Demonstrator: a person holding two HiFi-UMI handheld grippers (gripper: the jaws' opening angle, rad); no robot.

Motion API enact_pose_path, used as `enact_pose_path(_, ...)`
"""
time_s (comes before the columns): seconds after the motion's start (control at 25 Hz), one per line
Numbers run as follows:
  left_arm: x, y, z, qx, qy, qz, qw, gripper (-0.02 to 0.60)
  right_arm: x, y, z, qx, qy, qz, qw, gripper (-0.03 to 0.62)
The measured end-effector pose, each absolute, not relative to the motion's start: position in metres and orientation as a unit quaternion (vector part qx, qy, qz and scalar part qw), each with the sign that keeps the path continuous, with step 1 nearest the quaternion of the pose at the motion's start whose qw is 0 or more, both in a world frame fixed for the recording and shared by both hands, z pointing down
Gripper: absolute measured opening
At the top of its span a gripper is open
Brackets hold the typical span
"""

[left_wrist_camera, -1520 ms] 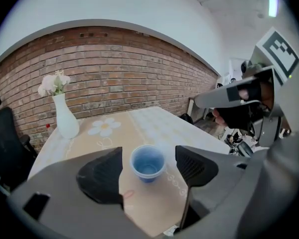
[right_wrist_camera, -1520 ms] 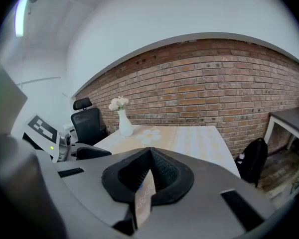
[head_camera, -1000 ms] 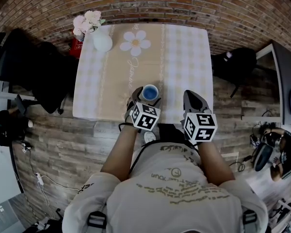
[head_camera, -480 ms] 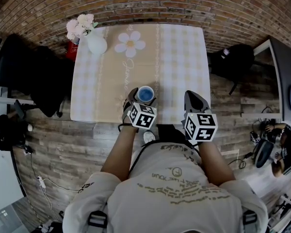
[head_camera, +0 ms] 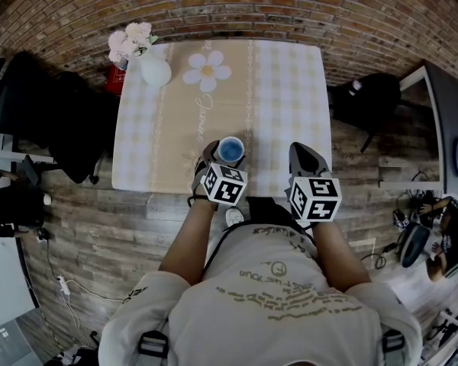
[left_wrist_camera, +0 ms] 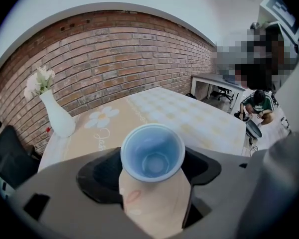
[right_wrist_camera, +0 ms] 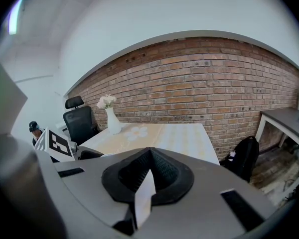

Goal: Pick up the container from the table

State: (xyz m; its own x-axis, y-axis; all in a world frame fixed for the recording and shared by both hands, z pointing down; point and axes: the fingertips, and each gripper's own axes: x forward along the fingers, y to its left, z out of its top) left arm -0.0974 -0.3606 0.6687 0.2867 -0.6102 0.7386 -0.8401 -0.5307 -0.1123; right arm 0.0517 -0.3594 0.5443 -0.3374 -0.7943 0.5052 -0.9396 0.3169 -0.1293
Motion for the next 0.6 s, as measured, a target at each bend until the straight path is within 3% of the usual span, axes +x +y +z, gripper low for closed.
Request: enact_pose_path(0.6,-0.114,-0.367,0.589,0.795,-0.5,0.319,0.132,0.37,0.024,-0.36,0.526,0.531,-0.811,0.193,0.154,0.0)
